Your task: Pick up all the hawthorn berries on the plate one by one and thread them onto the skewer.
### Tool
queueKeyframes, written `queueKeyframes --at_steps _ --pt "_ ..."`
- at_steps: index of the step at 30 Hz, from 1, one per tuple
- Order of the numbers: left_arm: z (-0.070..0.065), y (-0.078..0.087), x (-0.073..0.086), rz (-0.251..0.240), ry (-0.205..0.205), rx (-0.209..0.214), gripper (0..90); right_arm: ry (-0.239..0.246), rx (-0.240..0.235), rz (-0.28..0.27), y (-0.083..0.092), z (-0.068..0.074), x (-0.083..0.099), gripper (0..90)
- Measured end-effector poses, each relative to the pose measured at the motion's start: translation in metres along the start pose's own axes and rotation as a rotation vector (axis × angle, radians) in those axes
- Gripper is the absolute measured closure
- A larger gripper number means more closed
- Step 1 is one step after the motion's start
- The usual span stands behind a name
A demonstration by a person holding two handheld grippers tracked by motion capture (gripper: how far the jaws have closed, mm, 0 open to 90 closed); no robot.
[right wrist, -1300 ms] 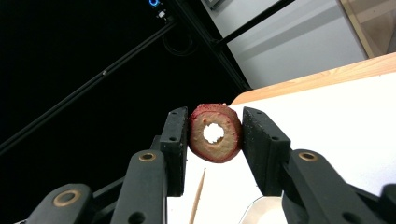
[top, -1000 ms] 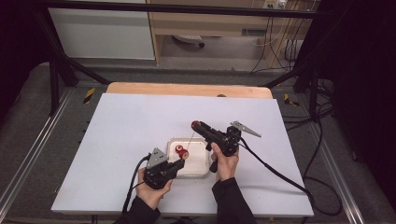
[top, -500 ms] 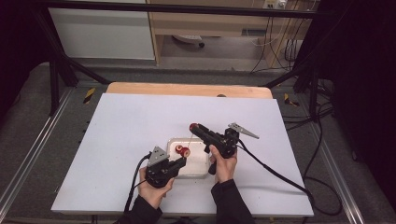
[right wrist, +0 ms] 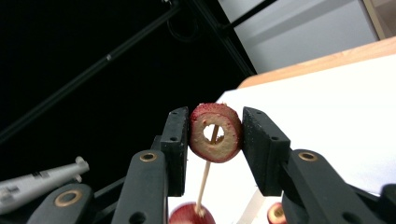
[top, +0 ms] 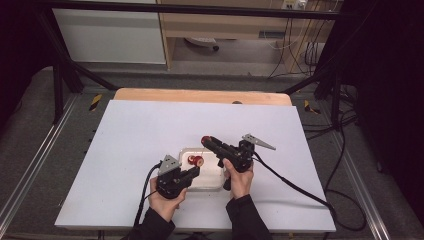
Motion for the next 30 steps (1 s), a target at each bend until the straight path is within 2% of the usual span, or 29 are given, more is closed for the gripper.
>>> queueKeyframes --at_steps 6,10,19,23,25,26,30 --pt "0.0 -0.002 -0.004 0.001 -0.01 -0.009 88.3 -0.012 -0.021 0.044 -0.002 0.002 0.01 62.9" --pt "0.001 -0.004 -0.006 0.003 -0.014 -0.009 88.3 0.001 -0.022 0.069 -0.002 0.004 0.017 62.9" --pt "0.006 -0.007 -0.002 0.024 -0.02 -0.008 88.4 0.016 -0.016 0.096 -0.002 0.005 0.025 62.9" --pt "0.009 -0.006 0.001 0.022 -0.042 -0.006 88.3 0.018 -0.018 0.117 -0.003 0.004 0.028 62.5" --pt "0.011 -0.004 0.001 0.027 -0.046 -0.005 88.3 0.029 -0.015 0.121 -0.002 0.004 0.028 59.8" --pt "0.013 -0.003 0.002 0.028 -0.05 -0.005 88.3 0.04 -0.007 0.119 -0.001 0.004 0.027 55.6" --pt "0.022 0.003 0.004 0.04 -0.062 -0.007 88.3 0.097 0.017 0.137 0.007 0.002 0.021 48.2"
Point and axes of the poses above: each handheld gripper's, and its own axes: y roughly backward along the jaws, x roughly out of its underside, z roughly to its left, the point moved 6 cm from there along -y, roughly forward along the jaws, and after that the axes turned 6 degrees about y, right-handed, at the moved point
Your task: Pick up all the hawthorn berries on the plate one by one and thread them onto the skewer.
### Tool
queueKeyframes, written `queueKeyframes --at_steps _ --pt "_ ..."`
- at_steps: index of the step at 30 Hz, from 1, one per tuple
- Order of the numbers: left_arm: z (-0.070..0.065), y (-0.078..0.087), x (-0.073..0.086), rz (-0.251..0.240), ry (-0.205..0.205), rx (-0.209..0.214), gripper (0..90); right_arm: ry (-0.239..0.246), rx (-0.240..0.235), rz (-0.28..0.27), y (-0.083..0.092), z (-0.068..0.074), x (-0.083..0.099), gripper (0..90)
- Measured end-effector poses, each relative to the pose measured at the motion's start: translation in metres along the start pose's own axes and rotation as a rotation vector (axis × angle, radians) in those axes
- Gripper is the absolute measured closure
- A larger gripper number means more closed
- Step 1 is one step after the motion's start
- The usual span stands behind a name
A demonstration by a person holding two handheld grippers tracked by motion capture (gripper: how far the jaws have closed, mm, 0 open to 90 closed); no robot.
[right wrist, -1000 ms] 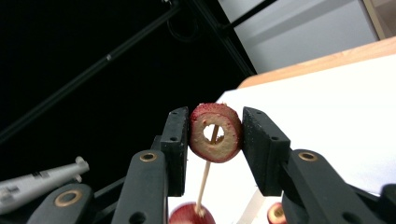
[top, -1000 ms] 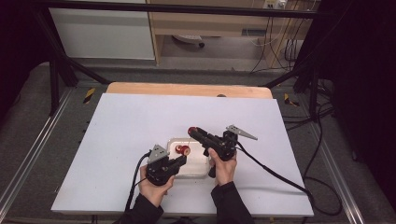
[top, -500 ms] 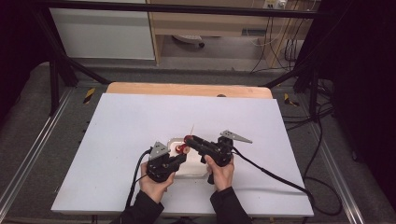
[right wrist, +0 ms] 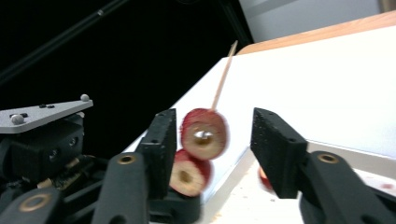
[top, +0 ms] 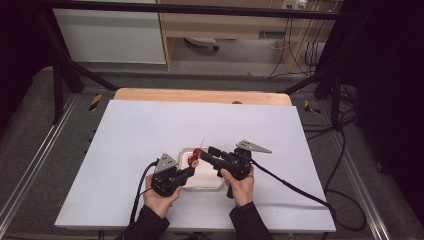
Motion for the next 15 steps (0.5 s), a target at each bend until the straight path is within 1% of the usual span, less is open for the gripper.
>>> queueKeyframes --at_steps 3,4,6,8,11,14,15 --pt "0.009 0.006 0.001 0.006 -0.015 -0.007 88.2 0.019 0.027 0.025 0.006 -0.007 -0.001 41.0" --pt "0.012 0.008 0.002 0.01 -0.024 -0.011 88.2 0.024 0.036 0.042 0.008 -0.009 0.0 37.6" --pt "0.017 0.012 0.003 0.019 -0.041 -0.017 88.2 0.051 0.057 0.089 0.01 -0.014 0.004 31.3" --pt "0.022 0.017 0.005 0.029 -0.059 -0.022 88.1 0.092 0.078 0.14 0.011 -0.018 0.009 25.3" --pt "0.029 0.026 0.008 0.043 -0.071 -0.025 88.0 0.164 0.11 0.232 0.013 -0.023 0.018 17.6" --pt "0.037 0.035 0.013 0.062 -0.093 -0.043 88.0 0.203 0.126 0.3 0.014 -0.026 0.024 12.3" --pt "0.04 0.037 0.015 0.065 -0.097 -0.046 87.9 0.207 0.129 0.314 0.014 -0.027 0.026 11.1"
Point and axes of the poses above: each handheld gripper's, and its own axes: y roughly backward along the jaws, x roughly out of its underside, z roughly to its left, the point moved 6 cm from there along -y, roughly forward along the jaws, and after that the axes turned 6 degrees about y, right-handed, at the moved point
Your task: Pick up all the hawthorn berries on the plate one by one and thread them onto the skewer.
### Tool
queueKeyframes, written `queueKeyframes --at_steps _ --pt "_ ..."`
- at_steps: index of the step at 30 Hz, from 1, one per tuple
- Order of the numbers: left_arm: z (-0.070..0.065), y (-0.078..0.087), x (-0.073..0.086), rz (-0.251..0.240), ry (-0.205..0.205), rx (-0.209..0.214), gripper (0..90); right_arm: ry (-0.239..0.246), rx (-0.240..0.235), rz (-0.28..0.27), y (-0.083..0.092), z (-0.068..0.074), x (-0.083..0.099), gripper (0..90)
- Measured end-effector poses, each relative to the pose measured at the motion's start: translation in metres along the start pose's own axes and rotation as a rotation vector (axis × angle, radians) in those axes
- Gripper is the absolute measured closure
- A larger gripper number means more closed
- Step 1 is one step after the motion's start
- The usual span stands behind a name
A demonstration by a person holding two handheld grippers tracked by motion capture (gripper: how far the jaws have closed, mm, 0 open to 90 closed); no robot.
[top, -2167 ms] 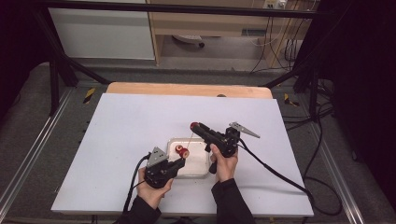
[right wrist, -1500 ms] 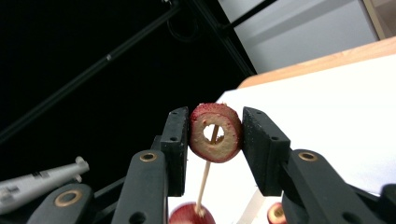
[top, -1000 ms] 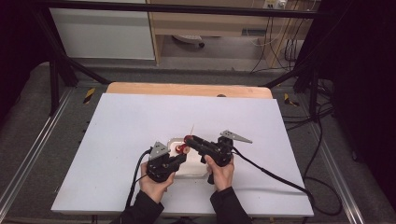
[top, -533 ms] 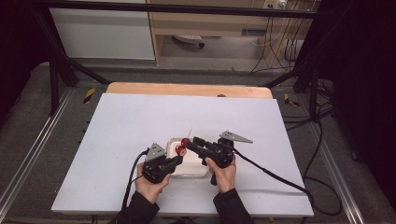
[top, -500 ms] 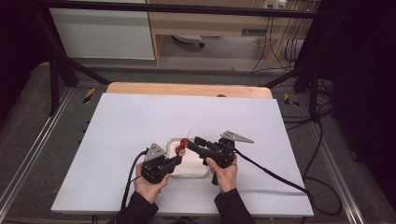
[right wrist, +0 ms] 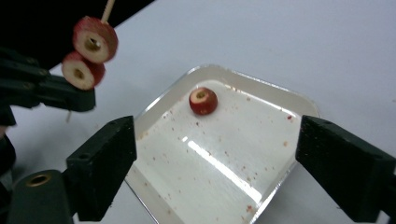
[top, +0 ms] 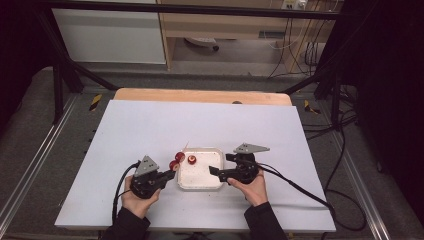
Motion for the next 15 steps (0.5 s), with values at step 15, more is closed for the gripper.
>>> queueKeyframes --at_steps 15 --pt "0.028 0.026 0.028 0.076 -0.057 -0.029 87.9 0.102 0.031 0.195 -0.01 -0.003 0.002 7.2"
Point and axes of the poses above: each handheld gripper's, and its own axes: y roughly backward along the jaws, x roughly out of its underside, z roughly to its left, the point moved 6 cm from there along -y, roughly forward along the jaws, and after that the axes turned 6 degrees about y, right-handed, at the moved point
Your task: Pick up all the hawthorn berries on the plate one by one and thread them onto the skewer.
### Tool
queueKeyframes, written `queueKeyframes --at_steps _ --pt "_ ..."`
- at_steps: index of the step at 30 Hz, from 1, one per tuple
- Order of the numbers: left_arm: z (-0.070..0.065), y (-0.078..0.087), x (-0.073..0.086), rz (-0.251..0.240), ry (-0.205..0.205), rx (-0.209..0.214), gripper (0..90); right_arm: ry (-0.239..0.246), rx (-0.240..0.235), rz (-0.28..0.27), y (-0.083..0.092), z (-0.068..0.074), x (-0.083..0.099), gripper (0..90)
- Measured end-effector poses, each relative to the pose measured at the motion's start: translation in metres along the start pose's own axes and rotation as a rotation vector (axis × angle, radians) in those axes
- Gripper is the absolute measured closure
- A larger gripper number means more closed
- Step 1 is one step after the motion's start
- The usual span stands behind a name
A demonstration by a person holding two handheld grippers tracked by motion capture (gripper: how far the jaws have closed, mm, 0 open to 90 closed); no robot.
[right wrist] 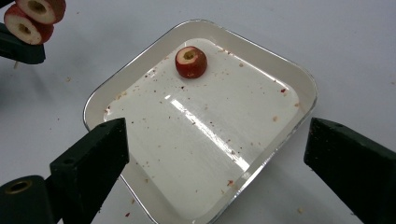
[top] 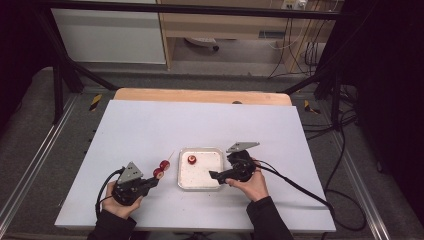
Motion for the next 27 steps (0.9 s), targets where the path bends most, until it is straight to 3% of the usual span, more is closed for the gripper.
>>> queueKeyframes --at_steps 6,15,21,27 --pt "0.007 0.003 0.005 0.005 -0.007 -0.002 87.9 0.029 -0.001 0.043 -0.007 0.005 -0.017 7.9" --pt "0.023 0.008 0.01 0.011 0.03 -0.015 88.0 0.067 -0.008 0.105 -0.028 0.012 -0.042 9.3" --pt "0.027 0.008 0.011 0.014 0.048 -0.013 87.9 0.112 -0.013 0.16 -0.043 0.017 -0.055 11.6" --pt "0.026 0.008 0.011 0.018 0.048 -0.011 87.9 0.113 -0.011 0.22 -0.056 0.018 -0.066 15.3"
Point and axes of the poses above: each handheld gripper's, and its own axes: y roughly backward along the jaws, x roughly out of its underside, z roughly to its left, the point moved 6 cm from there along -y, roughly forward along the jaws, and after that the axes turned 6 degrees about y, right-handed, at the moved point
